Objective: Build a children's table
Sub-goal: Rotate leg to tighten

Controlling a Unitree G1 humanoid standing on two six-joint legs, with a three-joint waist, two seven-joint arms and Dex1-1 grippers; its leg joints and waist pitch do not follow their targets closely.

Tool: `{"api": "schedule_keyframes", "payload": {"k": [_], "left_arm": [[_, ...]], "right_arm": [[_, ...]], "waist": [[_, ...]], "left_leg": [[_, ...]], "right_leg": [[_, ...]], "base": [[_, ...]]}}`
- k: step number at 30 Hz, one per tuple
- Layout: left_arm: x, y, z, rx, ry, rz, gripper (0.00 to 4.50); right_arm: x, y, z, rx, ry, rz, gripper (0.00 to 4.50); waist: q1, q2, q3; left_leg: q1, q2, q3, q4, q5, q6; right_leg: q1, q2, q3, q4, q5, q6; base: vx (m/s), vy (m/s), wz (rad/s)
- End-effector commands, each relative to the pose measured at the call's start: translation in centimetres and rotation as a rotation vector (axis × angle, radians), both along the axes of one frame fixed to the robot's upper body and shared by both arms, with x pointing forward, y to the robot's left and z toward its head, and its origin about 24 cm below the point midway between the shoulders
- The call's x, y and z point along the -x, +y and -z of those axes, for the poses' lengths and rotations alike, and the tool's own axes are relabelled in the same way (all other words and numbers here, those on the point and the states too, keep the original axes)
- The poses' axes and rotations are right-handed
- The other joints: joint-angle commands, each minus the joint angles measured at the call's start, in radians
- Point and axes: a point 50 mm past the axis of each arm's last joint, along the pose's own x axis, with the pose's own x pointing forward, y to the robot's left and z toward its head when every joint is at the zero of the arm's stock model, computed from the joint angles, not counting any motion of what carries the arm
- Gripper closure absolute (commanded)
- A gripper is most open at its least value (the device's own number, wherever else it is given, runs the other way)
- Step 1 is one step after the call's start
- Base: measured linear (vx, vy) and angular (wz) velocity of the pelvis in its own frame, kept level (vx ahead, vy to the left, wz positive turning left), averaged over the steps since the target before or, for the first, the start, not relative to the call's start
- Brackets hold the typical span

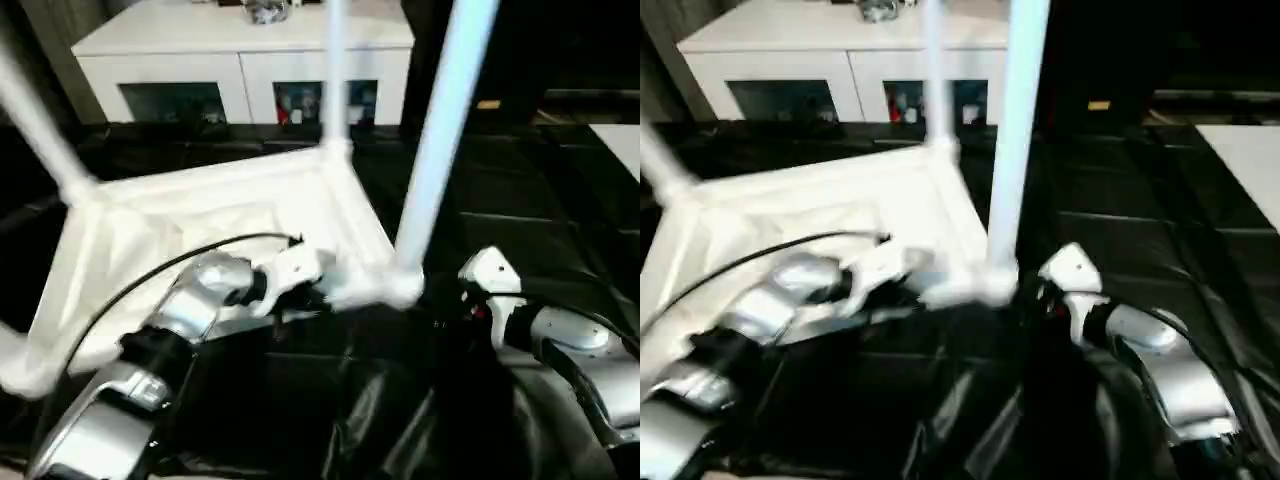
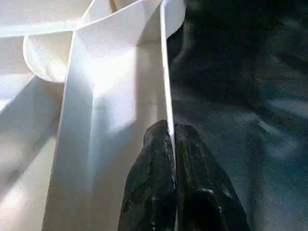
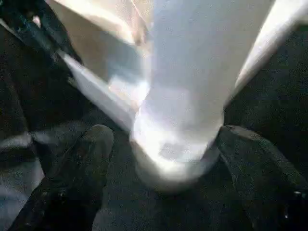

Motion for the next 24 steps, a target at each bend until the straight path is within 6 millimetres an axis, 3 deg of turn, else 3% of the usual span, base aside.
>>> {"api": "schedule_keyframes", "payload": {"k": [1,5,9,10,19,24], "left_arm": [[1.3,0.2,1.2,-0.070,0.065,0.083,4.50],[1.2,0.6,1.1,-0.083,0.056,0.078,4.50],[1.3,1.0,1.0,-0.083,0.061,0.076,4.50],[1.3,1.1,1.0,-0.084,0.060,0.075,4.50],[1.3,1.3,0.9,-0.083,0.064,0.066,4.50],[1.4,1.4,0.9,-0.085,0.069,0.066,4.50]], "right_arm": [[0.1,0.6,-0.2,0.000,0.004,-0.041,0.75],[0.2,0.9,0.4,0.000,0.031,-0.064,0.75],[0.2,0.8,0.7,0.008,0.053,-0.073,0.75],[0.1,0.8,0.7,0.006,0.055,-0.071,0.93],[0.0,0.8,0.9,-0.005,0.072,-0.073,1.68],[0.1,0.8,1.1,-0.009,0.080,-0.075,1.74]], "waist": [[0.002,-0.013,-0.057],[0.011,-0.017,-0.054],[0.007,-0.020,-0.052],[0.006,-0.019,-0.052],[0.007,-0.020,-0.055],[0.007,-0.017,-0.057]], "left_leg": [[0.027,0.093,-0.040,-0.076,-0.124,0.127],[0.029,0.091,-0.038,-0.080,-0.153,0.100],[0.028,0.091,-0.040,-0.082,-0.175,0.082],[0.028,0.091,-0.040,-0.083,-0.175,0.080],[0.026,0.088,-0.038,-0.075,-0.122,0.109],[0.027,0.088,-0.039,-0.074,-0.123,0.105]], "right_leg": [[0.031,-0.062,0.023,-0.037,0.022,-0.309],[0.030,-0.061,0.024,-0.038,-0.013,-0.298],[0.032,-0.065,0.026,-0.044,-0.070,-0.285],[0.031,-0.064,0.026,-0.044,-0.071,-0.285],[0.034,-0.063,0.024,-0.036,-0.011,-0.296],[0.034,-0.061,0.023,-0.034,-0.007,-0.297]], "base": [[0.000,0.000,0.00],[0.000,0.000,0.00],[0.000,0.000,0.00],[0.000,0.000,0.00],[0.000,0.000,0.00],[0.000,0.000,0.00]]}}
